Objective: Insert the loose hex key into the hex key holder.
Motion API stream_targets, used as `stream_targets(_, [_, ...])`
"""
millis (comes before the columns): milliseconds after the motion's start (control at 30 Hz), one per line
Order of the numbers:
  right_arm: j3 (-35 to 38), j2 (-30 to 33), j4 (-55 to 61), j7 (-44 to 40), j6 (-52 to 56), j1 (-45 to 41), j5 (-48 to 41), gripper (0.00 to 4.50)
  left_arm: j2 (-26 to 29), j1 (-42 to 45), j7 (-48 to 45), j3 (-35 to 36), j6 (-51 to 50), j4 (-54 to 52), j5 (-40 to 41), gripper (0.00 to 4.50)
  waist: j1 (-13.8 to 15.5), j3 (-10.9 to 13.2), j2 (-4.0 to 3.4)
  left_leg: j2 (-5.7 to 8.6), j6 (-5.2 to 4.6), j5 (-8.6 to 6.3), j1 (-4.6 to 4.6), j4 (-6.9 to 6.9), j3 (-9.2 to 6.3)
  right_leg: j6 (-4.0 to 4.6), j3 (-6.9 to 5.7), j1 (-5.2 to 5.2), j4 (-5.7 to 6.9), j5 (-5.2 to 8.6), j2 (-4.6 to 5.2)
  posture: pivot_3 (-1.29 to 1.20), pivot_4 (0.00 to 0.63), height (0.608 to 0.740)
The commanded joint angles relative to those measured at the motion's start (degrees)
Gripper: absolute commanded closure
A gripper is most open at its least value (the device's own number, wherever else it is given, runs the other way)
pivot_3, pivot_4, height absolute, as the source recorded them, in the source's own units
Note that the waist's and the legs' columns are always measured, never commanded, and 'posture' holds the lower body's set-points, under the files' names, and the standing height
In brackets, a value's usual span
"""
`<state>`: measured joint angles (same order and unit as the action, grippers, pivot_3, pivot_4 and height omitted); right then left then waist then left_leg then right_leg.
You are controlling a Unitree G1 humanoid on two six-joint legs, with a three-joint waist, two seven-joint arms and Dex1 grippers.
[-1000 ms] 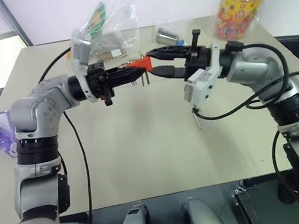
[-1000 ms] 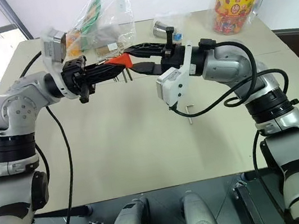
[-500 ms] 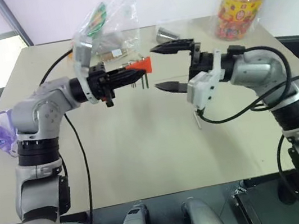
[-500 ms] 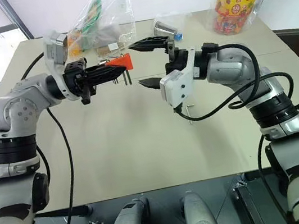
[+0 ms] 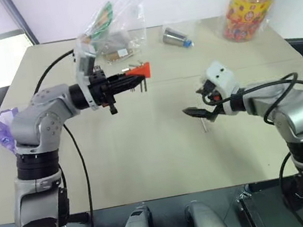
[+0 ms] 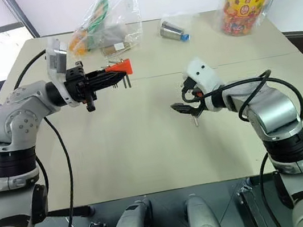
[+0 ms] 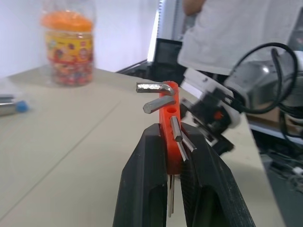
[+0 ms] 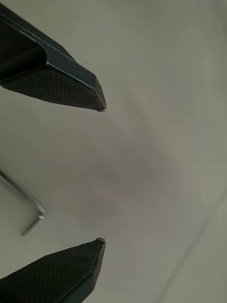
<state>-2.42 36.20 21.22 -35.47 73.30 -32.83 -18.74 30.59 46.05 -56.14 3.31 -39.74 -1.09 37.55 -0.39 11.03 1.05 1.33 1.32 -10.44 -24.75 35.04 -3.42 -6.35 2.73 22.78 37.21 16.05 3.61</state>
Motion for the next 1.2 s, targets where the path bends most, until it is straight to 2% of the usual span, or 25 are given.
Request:
stream_targets(33, [2.4, -0.8, 1.2, 3.7, 2.9, 2.4, 0.2, 0.06, -1.0, 0.2, 3.4, 2.0, 3.6, -1.9, -1.5, 4.5, -0.1, 0.0, 0.0, 0.03, 0.0, 0.0, -0.02, 0.01, 0.01, 0.0, 0.0, 0.01, 0.0, 0.0, 0.0, 0.0, 0.15, 0.74])
stream_targets(433, [4.0, -4.0, 1.9, 9.0, 6.3, 6.8, -1.4, 0.06, -3.0, -4.0, 6.6, 3.1, 2.5, -6.7, 2.2, 4.5, -0.5, 0.0, 0.0, -0.01, -0.01, 0.0, -0.07, 0.01, 0.03, -0.03, 0.0, 0.1, 0.05, -0.01, -0.13, 0.0, 0.15, 0.74])
stream_targets(900, [0.0, -7.5, -6.6, 13.7, -2.7, 5.0, 2.0, 0.06, -3.4, -4.4, 8.2, 2.7, 1.9, -8.0, 2.5, 4.5, -0.5, 0.0, 0.0, -0.01, -0.01, 0.0, -0.07, 0.04, 0.04, -0.03, -0.01, 0.07, 0.04, -0.01, -0.15, 0.0, 0.15, 0.74])
stream_targets(1000, [-0.5, -8.0, -8.0, 14.1, -4.2, 4.9, 2.5, 0.89, -3.5, -4.6, 8.6, 2.7, 1.8, -8.3, 2.5, 4.5, -0.5, 0.0, 0.01, -0.02, -0.01, 0.0, -0.05, 0.06, 0.04, -0.03, -0.01, 0.04, 0.04, -0.01, -0.18, 0.0, 0.15, 0.74])
stream_targets(1100, [-1.0, -9.2, -9.5, 14.6, -5.3, 4.4, 3.1, 2.38, -3.5, -4.8, 9.3, 2.6, 1.9, -8.3, 2.2, 4.5, -0.7, 0.0, 0.02, -0.02, -0.01, 0.0, -0.04, 0.06, 0.04, -0.03, -0.01, 0.04, 0.05, -0.01, -0.18, 0.0, 0.15, 0.74])
stream_targets(1200, [-2.0, -9.7, -10.2, 14.5, -6.1, 4.3, 3.6, 4.08, -3.6, -4.8, 9.8, 2.6, 2.2, -8.1, 2.0, 4.5, -0.8, 0.0, 0.01, -0.06, -0.01, 0.0, -0.03, 0.05, 0.03, -0.03, 0.0, 0.04, 0.05, -0.02, -0.24, 0.0, 0.15, 0.74])
